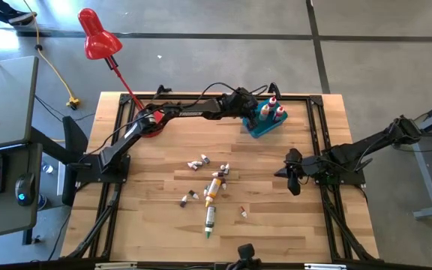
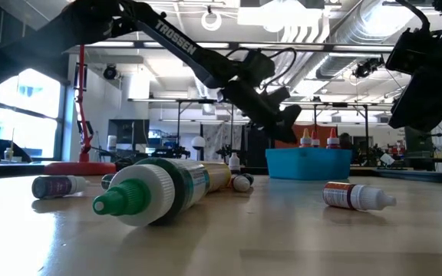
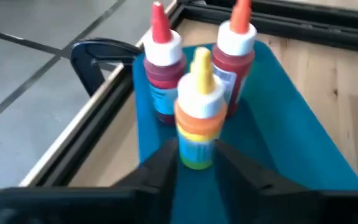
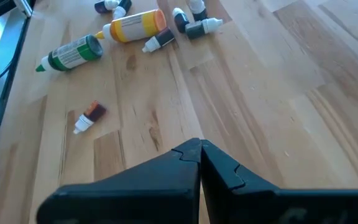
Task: Pick & Place food coloring
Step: Move the blue bin to the center of the table
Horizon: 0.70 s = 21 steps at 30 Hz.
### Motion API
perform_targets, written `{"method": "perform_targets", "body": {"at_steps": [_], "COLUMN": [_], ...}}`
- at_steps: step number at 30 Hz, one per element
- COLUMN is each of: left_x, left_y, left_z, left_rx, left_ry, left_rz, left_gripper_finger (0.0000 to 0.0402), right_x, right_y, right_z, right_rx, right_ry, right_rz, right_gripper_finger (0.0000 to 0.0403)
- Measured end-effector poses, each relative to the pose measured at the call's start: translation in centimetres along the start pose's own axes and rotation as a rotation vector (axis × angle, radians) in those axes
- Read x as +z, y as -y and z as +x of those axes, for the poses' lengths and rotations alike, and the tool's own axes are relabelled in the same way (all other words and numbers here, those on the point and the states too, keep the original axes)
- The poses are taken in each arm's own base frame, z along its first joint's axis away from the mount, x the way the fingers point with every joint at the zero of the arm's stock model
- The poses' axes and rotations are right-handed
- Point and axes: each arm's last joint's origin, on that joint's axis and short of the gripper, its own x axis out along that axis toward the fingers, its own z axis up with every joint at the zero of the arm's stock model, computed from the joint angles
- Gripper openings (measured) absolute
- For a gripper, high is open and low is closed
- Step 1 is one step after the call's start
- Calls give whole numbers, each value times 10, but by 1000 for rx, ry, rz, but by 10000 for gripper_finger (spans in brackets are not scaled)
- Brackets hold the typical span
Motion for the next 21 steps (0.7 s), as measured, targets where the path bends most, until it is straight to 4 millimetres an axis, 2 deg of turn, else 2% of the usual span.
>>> {"method": "perform_targets", "body": {"at_steps": [3,5,9,16,18,21], "left_x": [-1,-2,-12,-13,-14,-13], "left_y": [2,1,2,3,3,2], "left_z": [1,1,8,11,12,10], "left_rx": [-26,-38,-31,-48,-44,-37], "left_ry": [-2,-9,-35,-10,-20,-28], "left_rz": [3,-10,-25,-43,-44,-25], "left_gripper_finger": [22,6,4,1,1,0], "right_x": [0,0,0,1,3,9], "right_y": [0,0,0,1,4,13], "right_z": [0,0,0,0,0,-1], "right_rx": [-2,-3,-3,-28,-101,-317], "right_ry": [1,2,3,25,75,197], "right_rz": [1,2,2,-3,-46,-126], "right_gripper_finger": [0,0,0,0,0,0]}}
